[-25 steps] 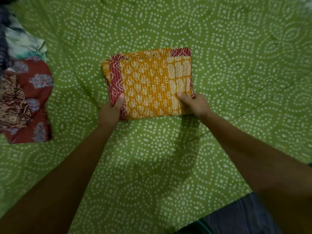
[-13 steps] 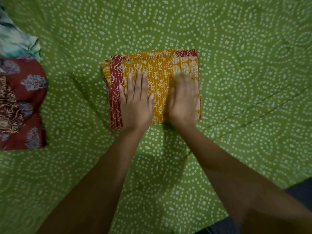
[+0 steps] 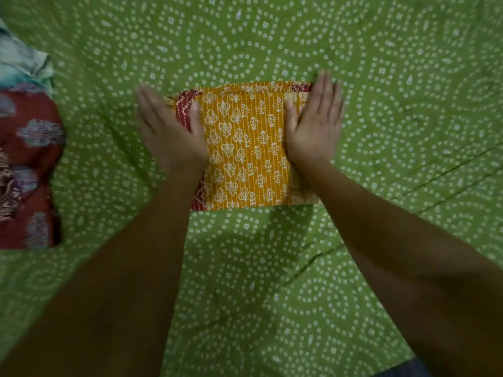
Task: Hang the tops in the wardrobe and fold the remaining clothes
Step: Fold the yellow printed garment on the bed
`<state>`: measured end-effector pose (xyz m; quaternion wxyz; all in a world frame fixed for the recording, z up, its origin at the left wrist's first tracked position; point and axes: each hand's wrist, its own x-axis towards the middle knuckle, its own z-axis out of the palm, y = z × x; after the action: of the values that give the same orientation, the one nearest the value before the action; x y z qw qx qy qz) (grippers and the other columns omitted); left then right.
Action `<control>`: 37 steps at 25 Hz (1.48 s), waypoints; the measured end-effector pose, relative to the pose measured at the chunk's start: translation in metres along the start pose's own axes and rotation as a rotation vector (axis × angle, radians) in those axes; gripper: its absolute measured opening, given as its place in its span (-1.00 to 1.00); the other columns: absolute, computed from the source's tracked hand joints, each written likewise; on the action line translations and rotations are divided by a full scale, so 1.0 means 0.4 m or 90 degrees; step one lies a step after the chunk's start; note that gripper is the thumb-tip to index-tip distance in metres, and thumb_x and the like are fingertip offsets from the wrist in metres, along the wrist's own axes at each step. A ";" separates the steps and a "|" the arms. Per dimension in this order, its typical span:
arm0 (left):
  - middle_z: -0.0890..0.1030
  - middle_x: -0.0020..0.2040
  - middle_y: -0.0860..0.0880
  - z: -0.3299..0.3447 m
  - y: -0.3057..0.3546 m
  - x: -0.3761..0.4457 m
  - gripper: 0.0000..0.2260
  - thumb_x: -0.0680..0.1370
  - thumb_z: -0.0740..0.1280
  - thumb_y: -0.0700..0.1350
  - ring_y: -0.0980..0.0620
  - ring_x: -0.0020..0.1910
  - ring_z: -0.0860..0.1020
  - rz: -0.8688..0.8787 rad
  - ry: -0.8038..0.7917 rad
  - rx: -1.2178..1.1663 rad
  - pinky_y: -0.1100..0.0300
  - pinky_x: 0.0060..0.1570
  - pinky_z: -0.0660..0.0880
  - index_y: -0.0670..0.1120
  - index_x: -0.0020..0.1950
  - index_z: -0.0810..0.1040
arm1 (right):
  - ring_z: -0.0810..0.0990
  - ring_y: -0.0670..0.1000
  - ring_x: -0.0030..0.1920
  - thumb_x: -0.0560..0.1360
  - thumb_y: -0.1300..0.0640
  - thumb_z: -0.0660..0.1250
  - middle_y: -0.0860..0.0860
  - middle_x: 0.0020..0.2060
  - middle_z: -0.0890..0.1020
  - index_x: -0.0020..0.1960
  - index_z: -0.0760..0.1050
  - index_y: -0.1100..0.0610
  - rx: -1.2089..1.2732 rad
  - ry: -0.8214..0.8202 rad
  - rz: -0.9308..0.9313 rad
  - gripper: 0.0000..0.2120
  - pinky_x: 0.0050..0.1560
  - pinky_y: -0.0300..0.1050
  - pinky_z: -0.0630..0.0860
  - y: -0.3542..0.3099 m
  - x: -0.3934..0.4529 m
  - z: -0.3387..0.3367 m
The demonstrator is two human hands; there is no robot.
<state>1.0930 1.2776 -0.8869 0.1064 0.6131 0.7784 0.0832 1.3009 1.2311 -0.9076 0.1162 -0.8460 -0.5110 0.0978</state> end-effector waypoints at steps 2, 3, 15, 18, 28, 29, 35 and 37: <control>0.18 0.50 -0.20 -0.014 -0.029 -0.093 -0.25 0.56 0.00 0.33 -0.16 0.46 0.19 -0.131 0.006 -0.033 -0.02 0.41 0.10 -0.20 0.54 0.07 | 0.05 0.13 0.51 0.62 -0.19 -0.02 0.14 0.52 0.13 0.55 0.02 0.18 0.085 0.022 0.114 -0.36 0.50 0.13 -0.01 0.039 -0.061 -0.022; 0.26 0.45 -0.21 -0.022 -0.033 -0.131 -0.26 0.55 0.06 0.32 -0.16 0.41 0.25 -0.165 0.009 -0.061 0.01 0.37 0.13 -0.22 0.51 0.15 | 0.14 0.14 0.47 0.61 -0.20 0.03 0.15 0.47 0.21 0.52 0.10 0.16 0.119 0.026 0.159 -0.38 0.46 0.15 0.05 0.052 -0.097 -0.031; 0.59 -0.01 -0.17 -0.394 0.040 -0.272 -0.39 0.53 0.10 0.33 -0.23 0.04 0.57 -0.128 -0.278 -0.311 -0.09 0.04 0.51 -0.21 0.15 0.48 | 0.59 -0.01 0.05 0.56 -0.13 0.23 -0.04 0.07 0.62 0.24 0.50 0.07 0.525 -0.217 0.182 -0.63 0.05 -0.08 0.52 0.070 -0.221 -0.489; 0.58 -0.18 -0.19 -0.541 0.050 -0.464 -0.47 0.58 0.03 0.26 -0.16 -0.15 0.58 -0.080 -0.264 -0.283 0.05 -0.16 0.49 -0.19 -0.01 0.49 | 0.59 0.02 -0.01 0.57 -0.19 0.13 0.00 0.04 0.64 0.26 0.47 -0.01 0.400 -0.147 0.169 -0.61 -0.03 -0.04 0.52 0.113 -0.443 -0.674; 0.41 -0.36 0.00 -0.936 0.276 -0.858 -0.61 0.62 0.06 0.17 0.07 -0.41 0.36 0.213 -0.352 -0.270 0.21 -0.42 0.30 -0.10 -0.17 0.40 | 0.56 0.22 0.05 0.60 -0.23 0.01 0.13 0.05 0.61 0.26 0.42 0.00 0.223 0.032 0.358 -0.57 -0.12 -0.01 0.41 0.303 -0.925 -1.141; 0.40 -0.37 0.00 -0.965 0.357 -0.869 -0.62 0.62 0.06 0.16 0.08 -0.42 0.34 0.253 -0.354 -0.283 0.21 -0.42 0.31 -0.08 -0.21 0.38 | 0.56 0.21 0.06 0.60 -0.22 0.02 0.13 0.06 0.61 0.25 0.43 0.00 0.233 0.067 0.369 -0.58 -0.11 0.00 0.42 0.343 -0.908 -1.200; 0.47 -0.27 0.01 -1.059 0.942 -1.037 -0.59 0.63 0.07 0.16 0.05 -0.32 0.42 0.452 -0.380 -0.370 0.16 -0.32 0.36 -0.16 0.00 0.48 | 0.57 0.13 -0.05 0.59 -0.21 0.06 0.06 -0.04 0.62 0.14 0.48 0.01 0.283 0.316 0.416 -0.62 -0.18 -0.02 0.43 0.707 -0.846 -1.613; 0.53 -0.14 -0.03 -1.037 1.105 -1.153 -0.56 0.65 0.07 0.11 0.07 -0.25 0.45 0.492 -0.430 -0.342 0.21 -0.30 0.36 -0.23 0.21 0.46 | 0.58 0.13 -0.05 0.60 -0.20 0.05 0.05 -0.06 0.63 0.18 0.48 0.00 0.271 0.362 0.451 -0.62 -0.18 -0.02 0.44 0.848 -0.887 -1.683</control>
<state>1.4998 0.9332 -0.3429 0.4627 0.7968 0.3726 0.1101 1.6152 0.6985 -0.3493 0.3804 -0.9184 -0.1089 -0.0014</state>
